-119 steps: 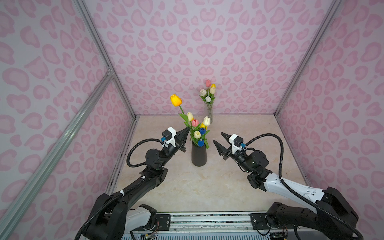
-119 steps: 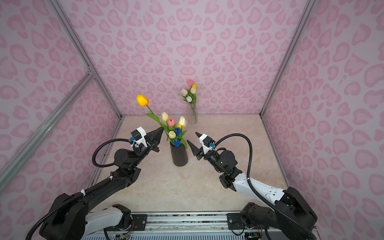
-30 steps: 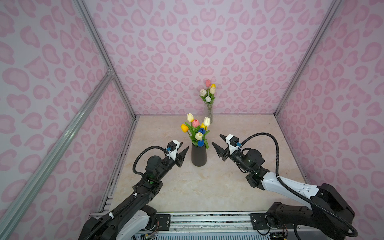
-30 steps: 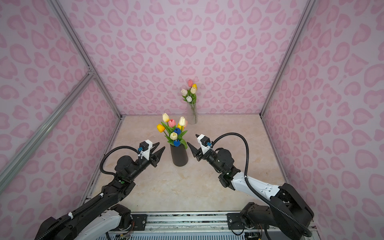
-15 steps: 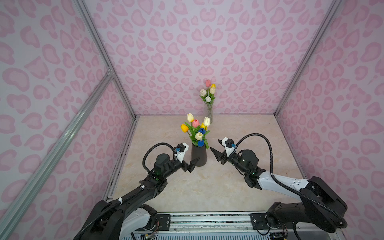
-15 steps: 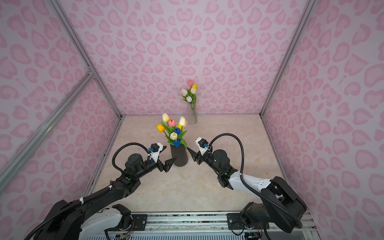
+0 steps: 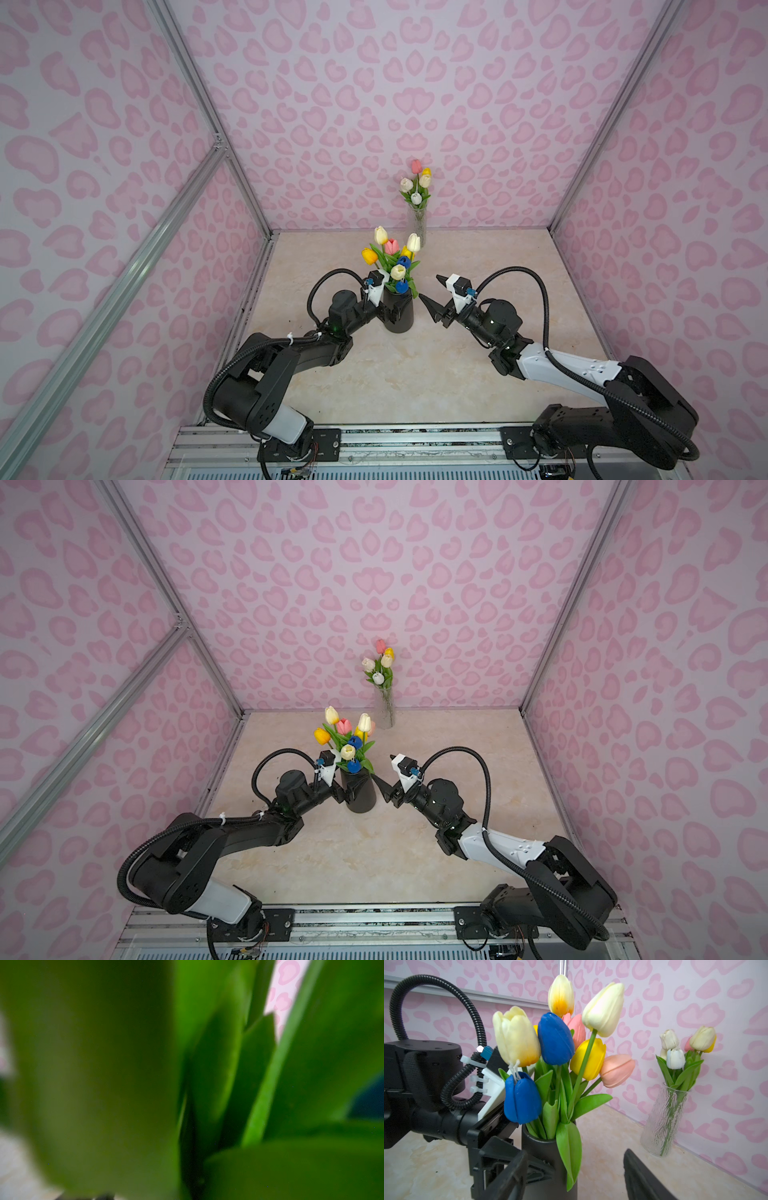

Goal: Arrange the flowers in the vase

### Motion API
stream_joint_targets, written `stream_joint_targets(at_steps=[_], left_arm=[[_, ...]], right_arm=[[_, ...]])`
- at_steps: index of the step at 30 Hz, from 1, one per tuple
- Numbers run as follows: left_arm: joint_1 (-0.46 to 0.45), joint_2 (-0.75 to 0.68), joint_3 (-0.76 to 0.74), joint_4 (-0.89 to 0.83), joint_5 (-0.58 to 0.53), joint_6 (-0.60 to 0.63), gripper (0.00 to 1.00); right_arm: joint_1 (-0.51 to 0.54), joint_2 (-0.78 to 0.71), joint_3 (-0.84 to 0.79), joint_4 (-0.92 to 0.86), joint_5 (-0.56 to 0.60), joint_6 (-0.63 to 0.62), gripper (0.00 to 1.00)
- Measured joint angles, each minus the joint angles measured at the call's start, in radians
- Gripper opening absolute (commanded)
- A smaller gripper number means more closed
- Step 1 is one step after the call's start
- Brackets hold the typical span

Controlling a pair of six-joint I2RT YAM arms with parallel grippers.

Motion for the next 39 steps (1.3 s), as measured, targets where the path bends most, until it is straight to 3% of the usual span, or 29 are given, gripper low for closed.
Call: stream_joint_targets(at_steps=[2,5,10,17,22,28,39], left_arm=[[-0.001,0.026,0.011,0.025,0.021,-0.003,0.81],[-0.003,0.046,0.018,0.058,0.025,0.005,0.76],[-0.003,0.053,0.024,0.064,0.027,0.008,0.60],[0.001,0.050,0.033,0.043,0.021,0.044,0.56],[0.071,0.077,0.117,-0.038,0.065,0.070,0.56],[0.168,0.200,0.333,-0.077,0.143,0.108,0.54],[0.264,0.618,0.896,-0.076,0.226,0.089,0.51]], right_arm=[[0.000,-0.011,-0.013,-0.001,0.000,-0.014,0.77],[0.000,-0.021,-0.029,-0.002,0.000,-0.022,0.77],[0.000,-0.031,-0.036,-0.007,0.004,-0.035,0.78],[0.000,-0.031,-0.039,-0.006,0.018,-0.043,0.77],[0.000,-0.033,-0.039,-0.007,0.018,-0.044,0.76],[0.000,-0.082,-0.042,-0.011,0.026,-0.048,0.75],[-0.002,-0.207,-0.079,-0.081,0.065,-0.080,0.75]])
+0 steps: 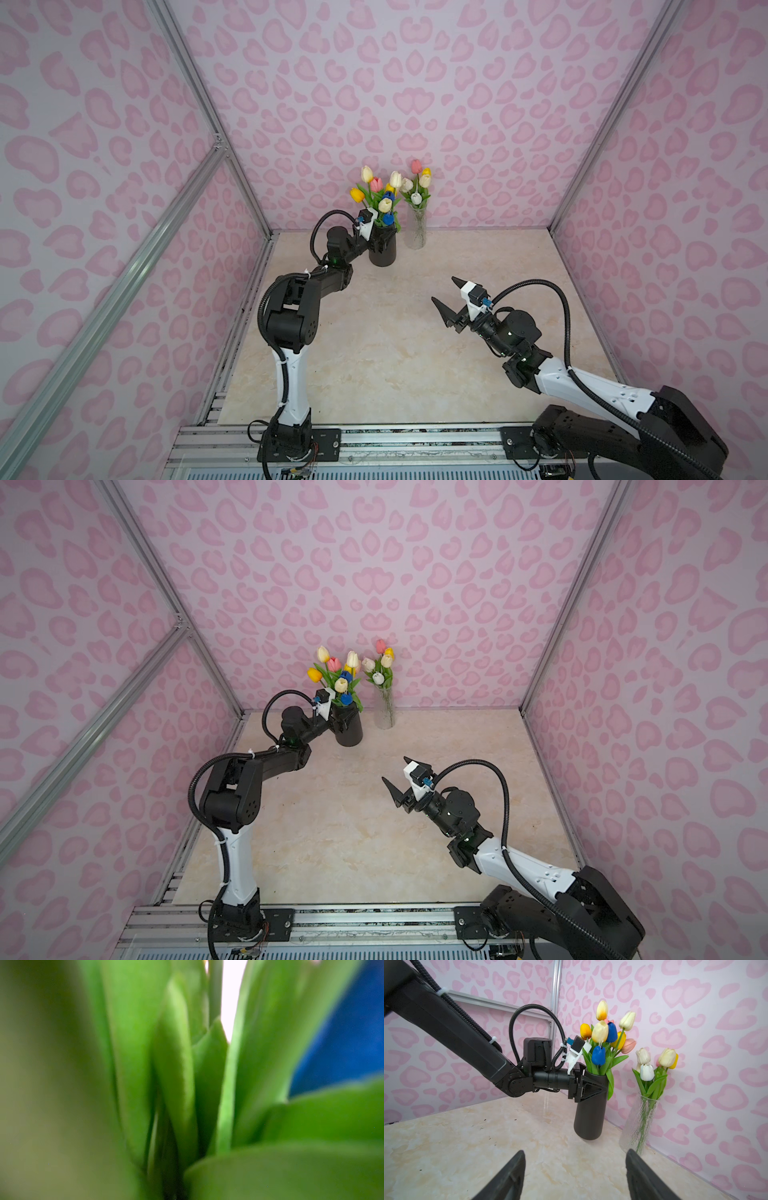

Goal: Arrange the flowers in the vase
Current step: 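Slide the black cup farther from the robot beside the glass vase with the left gripper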

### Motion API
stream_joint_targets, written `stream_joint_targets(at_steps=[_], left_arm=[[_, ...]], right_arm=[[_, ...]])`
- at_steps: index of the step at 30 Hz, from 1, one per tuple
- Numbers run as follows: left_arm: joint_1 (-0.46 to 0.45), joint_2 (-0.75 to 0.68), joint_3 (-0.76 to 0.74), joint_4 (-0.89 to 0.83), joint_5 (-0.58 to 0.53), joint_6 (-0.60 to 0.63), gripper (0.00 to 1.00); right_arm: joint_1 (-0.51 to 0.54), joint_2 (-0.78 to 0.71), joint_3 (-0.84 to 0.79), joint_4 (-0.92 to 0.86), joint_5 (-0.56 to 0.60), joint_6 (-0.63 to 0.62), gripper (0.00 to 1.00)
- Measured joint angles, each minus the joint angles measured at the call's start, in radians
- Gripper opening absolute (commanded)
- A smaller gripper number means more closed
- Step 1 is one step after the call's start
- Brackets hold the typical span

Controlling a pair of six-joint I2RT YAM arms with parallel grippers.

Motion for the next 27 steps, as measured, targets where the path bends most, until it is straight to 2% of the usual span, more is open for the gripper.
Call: stream_joint_targets(at_steps=[5,8,27], left_arm=[[0.012,0.143,0.196,-0.005,0.030,-0.037,0.53],[0.026,0.185,0.242,-0.016,0.029,-0.040,0.52],[0.066,0.230,0.251,-0.036,-0.014,-0.038,0.52]], right_arm=[[0.000,-0.068,-0.001,-0.064,0.023,-0.020,0.75],[0.000,-0.106,-0.008,-0.095,0.037,-0.030,0.75],[0.002,-0.114,-0.007,-0.142,0.058,-0.040,0.74]])
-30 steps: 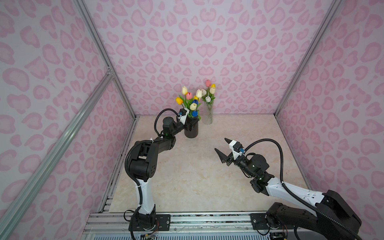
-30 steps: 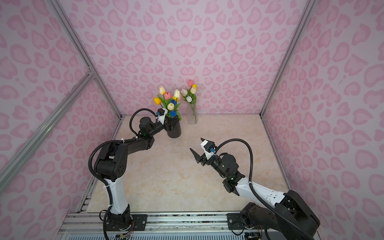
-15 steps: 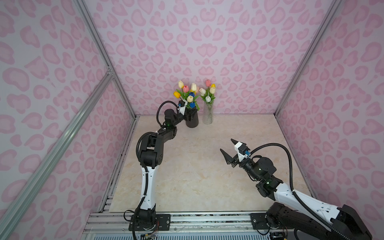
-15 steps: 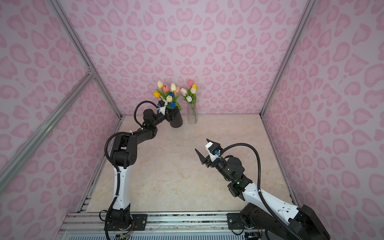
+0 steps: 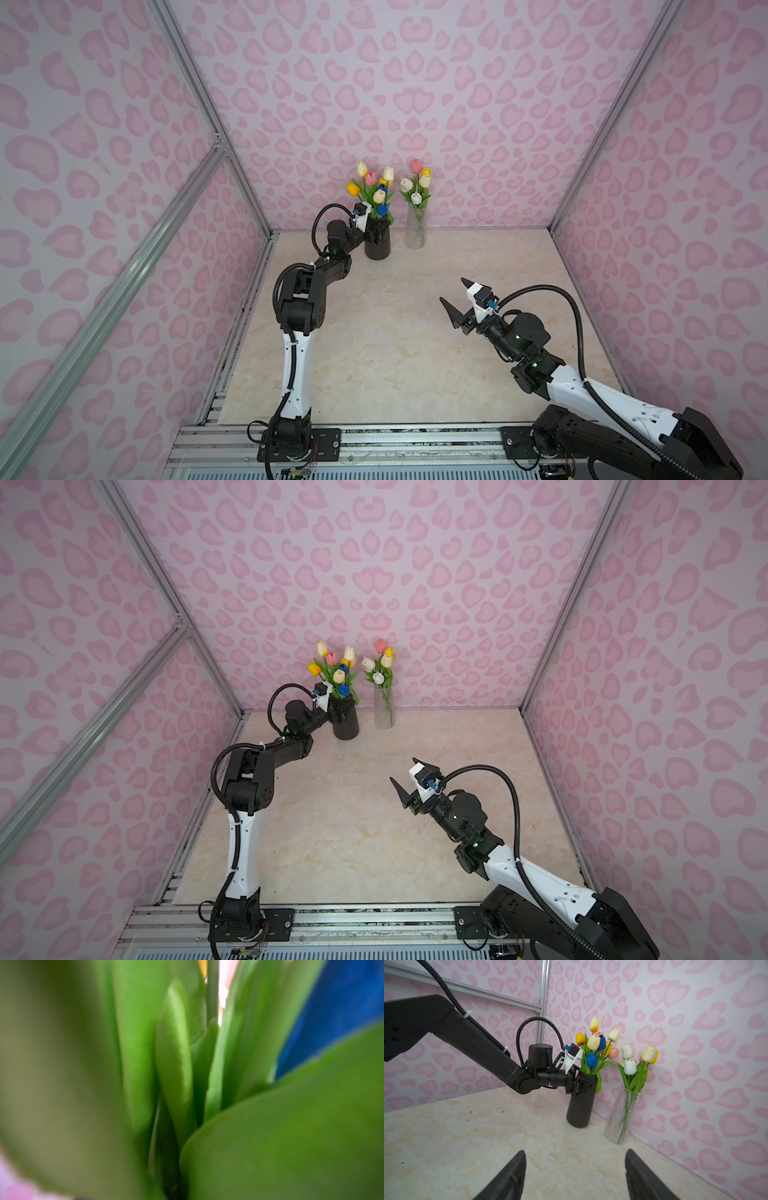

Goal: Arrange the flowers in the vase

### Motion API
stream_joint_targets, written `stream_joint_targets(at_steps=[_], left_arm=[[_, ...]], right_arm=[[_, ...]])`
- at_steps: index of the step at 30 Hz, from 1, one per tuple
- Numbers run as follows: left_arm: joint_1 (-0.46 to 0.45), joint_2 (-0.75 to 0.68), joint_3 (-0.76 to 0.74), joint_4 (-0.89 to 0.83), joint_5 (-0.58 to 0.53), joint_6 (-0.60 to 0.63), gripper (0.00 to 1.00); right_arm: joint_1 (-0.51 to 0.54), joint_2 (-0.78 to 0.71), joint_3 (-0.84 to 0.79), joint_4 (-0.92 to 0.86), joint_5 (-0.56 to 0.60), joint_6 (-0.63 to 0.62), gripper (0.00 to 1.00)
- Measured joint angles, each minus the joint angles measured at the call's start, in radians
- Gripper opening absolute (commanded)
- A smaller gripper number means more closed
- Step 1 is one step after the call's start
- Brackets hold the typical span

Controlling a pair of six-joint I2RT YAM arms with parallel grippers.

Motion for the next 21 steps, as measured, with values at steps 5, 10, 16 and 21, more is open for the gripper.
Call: stream_joint_targets(at_steps=[5,10,16,21], left_arm=[[0.009,0.000,-0.018,0.032,-0.013,-0.001,0.79],[0.010,-0.019,-0.060,0.081,-0.052,0.011,0.97],[0.012,-0.093,-0.152,0.123,-0.075,0.048,0.97],[0.021,-0.132,-0.230,0.126,-0.079,0.055,0.97]], right_arm=[[0.000,0.001,0.002,-0.002,-0.001,0.000,0.74],[0.001,0.000,0.013,-0.016,0.000,-0.001,0.74],[0.007,-0.023,0.000,-0.014,0.001,-0.002,0.74],[0.007,-0.037,-0.010,-0.017,0.003,-0.006,0.74]])
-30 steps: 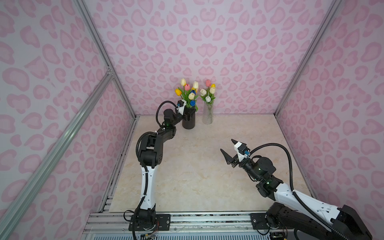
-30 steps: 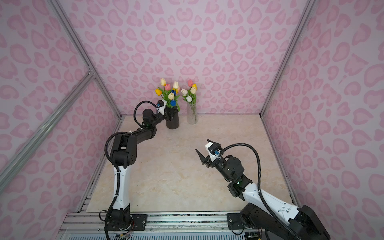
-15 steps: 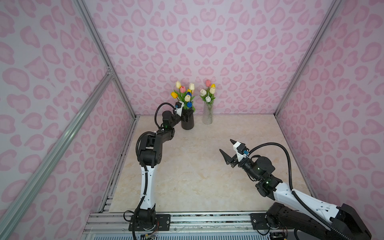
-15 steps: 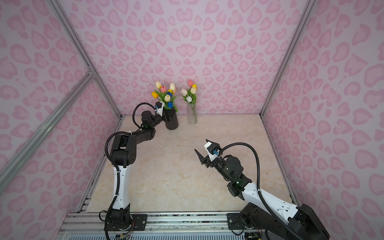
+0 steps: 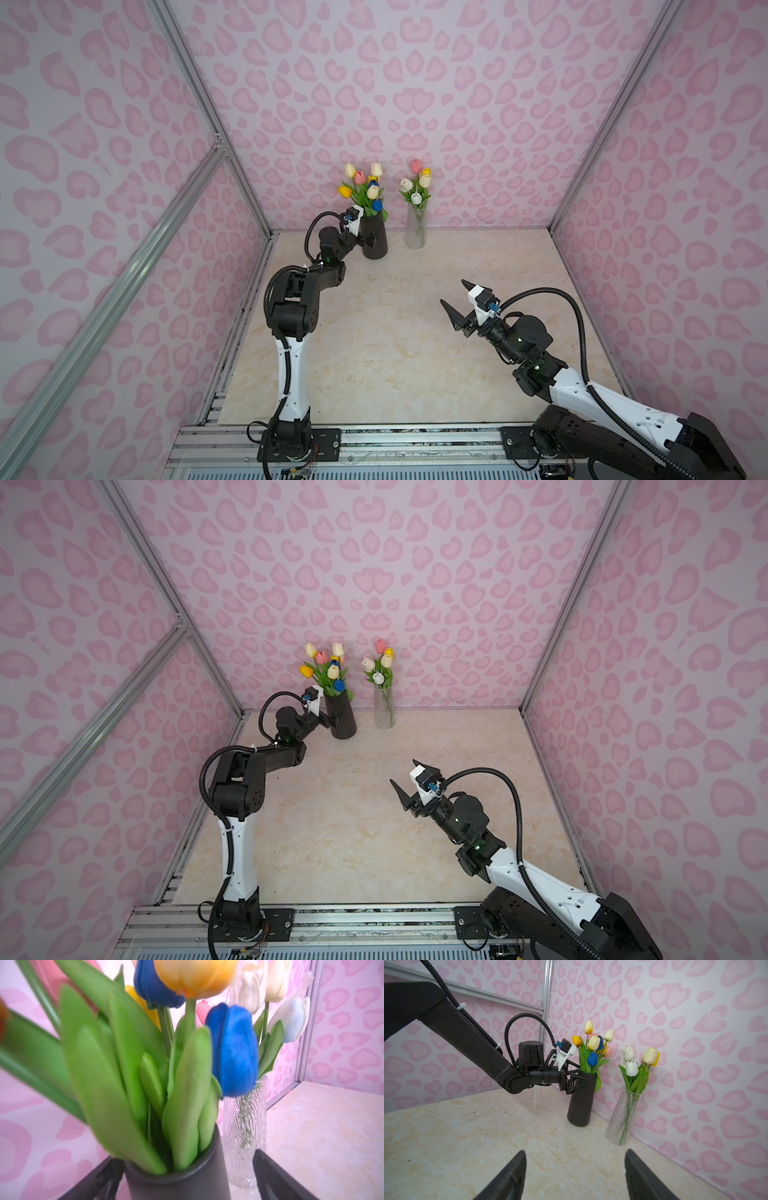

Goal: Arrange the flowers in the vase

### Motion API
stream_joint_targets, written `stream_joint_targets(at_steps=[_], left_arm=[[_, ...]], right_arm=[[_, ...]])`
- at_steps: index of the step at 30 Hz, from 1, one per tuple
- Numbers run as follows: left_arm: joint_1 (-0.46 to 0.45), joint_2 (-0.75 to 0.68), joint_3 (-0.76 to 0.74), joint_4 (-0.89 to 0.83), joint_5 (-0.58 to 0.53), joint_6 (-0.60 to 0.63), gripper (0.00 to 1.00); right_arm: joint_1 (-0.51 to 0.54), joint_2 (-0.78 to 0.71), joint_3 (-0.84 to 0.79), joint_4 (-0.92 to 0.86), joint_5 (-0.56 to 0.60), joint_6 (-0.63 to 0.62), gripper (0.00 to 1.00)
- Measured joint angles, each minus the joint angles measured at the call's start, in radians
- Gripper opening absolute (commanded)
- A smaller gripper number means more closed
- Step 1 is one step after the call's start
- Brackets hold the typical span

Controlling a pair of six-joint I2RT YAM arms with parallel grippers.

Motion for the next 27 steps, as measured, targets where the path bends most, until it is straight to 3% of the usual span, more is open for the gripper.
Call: stream_joint_targets(at_steps=[5,8,12,15,17,21,24,27], left_arm=[[0.011,-0.087,-0.146,0.013,-0.034,0.010,0.97],[0.016,-0.187,-0.307,0.031,-0.087,0.031,0.97],[0.018,-0.421,-0.563,0.029,-0.181,0.049,0.97],[0.016,-0.674,-0.760,0.026,-0.256,0.048,0.97],[0.008,-0.864,-0.890,0.008,-0.373,0.034,0.97],[0.005,-1.186,-1.040,-0.152,-0.763,-0.062,0.97],[0.004,-1.301,-1.047,-0.338,-0.998,-0.124,0.97],[0.005,-1.326,-1.091,-0.441,-1.115,-0.134,0.97]], right_arm=[[0.000,-0.018,-0.012,0.002,0.015,-0.008,0.75],[-0.001,-0.020,-0.024,0.006,0.037,-0.010,0.83],[-0.022,-0.010,-0.050,0.029,0.101,-0.018,0.98],[-0.033,0.002,-0.052,0.049,0.193,-0.023,0.98],[-0.039,0.002,-0.066,0.084,0.280,-0.030,0.98],[-0.104,0.036,-0.069,0.124,0.506,-0.043,0.98],[-0.172,0.084,-0.075,0.134,0.668,-0.036,0.98],[-0.217,0.145,-0.150,0.205,0.750,-0.047,0.98]])
